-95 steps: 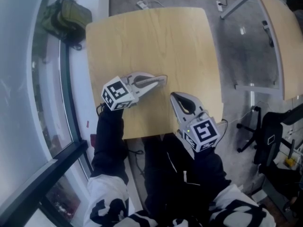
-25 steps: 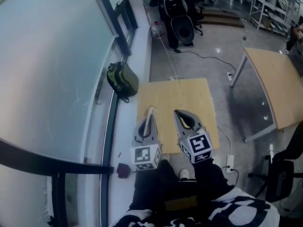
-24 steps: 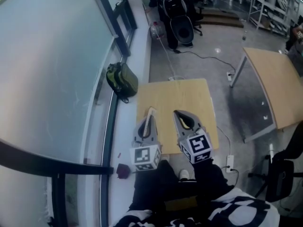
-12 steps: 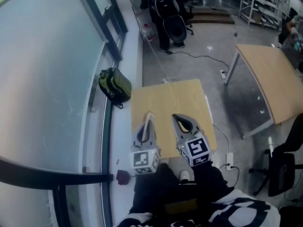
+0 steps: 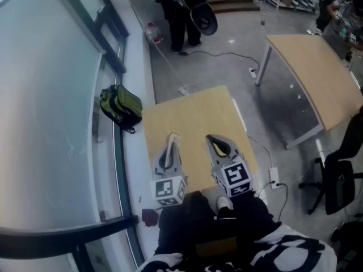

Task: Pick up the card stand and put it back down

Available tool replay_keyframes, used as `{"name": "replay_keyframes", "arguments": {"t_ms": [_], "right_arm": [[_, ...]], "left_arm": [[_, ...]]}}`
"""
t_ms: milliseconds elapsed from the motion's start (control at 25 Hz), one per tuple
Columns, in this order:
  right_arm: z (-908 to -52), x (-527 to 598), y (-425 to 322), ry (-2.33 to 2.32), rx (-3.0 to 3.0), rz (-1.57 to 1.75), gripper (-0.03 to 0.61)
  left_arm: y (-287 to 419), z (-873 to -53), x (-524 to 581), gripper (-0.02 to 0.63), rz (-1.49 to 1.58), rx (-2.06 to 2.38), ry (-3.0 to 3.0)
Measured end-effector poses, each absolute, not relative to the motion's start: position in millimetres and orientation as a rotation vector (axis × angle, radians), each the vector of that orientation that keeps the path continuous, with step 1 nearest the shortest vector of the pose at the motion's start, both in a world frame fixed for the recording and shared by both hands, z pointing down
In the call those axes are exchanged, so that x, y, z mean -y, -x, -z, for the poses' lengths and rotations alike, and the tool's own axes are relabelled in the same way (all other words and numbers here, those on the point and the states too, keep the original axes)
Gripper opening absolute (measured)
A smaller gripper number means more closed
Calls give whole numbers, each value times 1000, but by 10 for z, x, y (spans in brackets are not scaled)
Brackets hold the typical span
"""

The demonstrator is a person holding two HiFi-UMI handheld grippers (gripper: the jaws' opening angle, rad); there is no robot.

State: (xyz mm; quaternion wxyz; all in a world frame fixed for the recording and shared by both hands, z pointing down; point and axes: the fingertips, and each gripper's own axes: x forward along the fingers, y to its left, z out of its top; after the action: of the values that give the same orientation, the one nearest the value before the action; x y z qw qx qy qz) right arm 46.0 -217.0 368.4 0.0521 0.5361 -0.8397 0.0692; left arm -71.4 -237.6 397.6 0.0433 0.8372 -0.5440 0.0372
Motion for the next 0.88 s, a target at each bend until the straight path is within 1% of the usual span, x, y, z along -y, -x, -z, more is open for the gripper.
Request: {"name": "replay_keyframes", "arguments": {"t_ms": [240,440,880], "right_arm": [[-3992,2367,-657,-1707,2483,-257,18],[-4142,2507,-665,-1749,2416,-369,18],[-4710,3071,-666,-1751,2333,-454,18]], "left_arm": [[805,-4356,2709,21,-217,1612,-2551],[903,-4683,3030,21,-326,1524,-2588],[563,-5312,4068,21,-462,1118,-2749]]}}
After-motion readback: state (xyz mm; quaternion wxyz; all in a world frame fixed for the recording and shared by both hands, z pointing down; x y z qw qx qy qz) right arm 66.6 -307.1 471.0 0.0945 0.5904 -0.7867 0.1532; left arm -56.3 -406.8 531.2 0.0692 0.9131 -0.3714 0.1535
